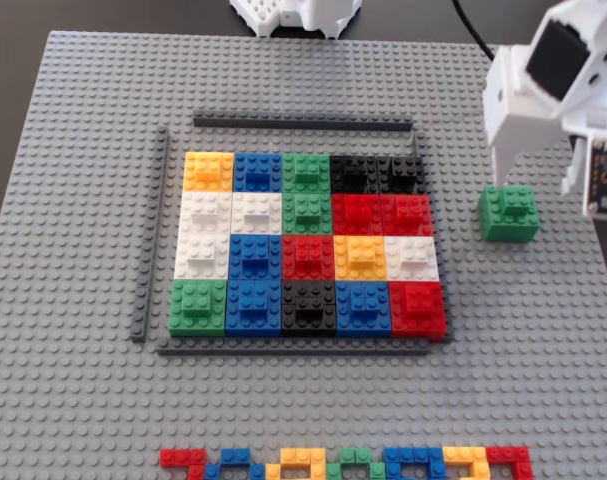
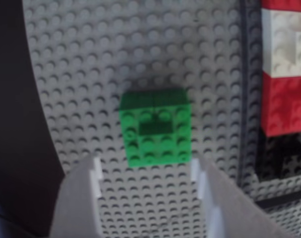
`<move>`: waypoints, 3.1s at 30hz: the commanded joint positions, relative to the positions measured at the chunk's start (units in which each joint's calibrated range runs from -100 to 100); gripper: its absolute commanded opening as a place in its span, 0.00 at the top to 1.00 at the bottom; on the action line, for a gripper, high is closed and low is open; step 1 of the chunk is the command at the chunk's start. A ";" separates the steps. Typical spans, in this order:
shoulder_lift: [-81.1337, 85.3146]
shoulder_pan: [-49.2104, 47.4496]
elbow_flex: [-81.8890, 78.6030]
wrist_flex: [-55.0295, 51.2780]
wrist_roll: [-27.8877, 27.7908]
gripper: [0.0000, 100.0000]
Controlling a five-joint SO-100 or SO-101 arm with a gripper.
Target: Grab the cube and place it into the grid
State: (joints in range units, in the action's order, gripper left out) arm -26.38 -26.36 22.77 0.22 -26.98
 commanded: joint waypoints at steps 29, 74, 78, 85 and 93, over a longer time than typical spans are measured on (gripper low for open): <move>1.87 0.02 3.55 0.32 -0.49 0.78; -0.88 -0.20 -0.89 2.81 -0.49 0.80; -1.05 -0.35 -0.98 2.66 -0.54 0.86; -0.71 -0.27 -0.80 2.47 -0.49 0.91; 1.01 -0.05 0.20 1.49 -0.83 0.94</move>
State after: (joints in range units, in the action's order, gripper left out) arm -28.84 -26.50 21.27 2.42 -27.47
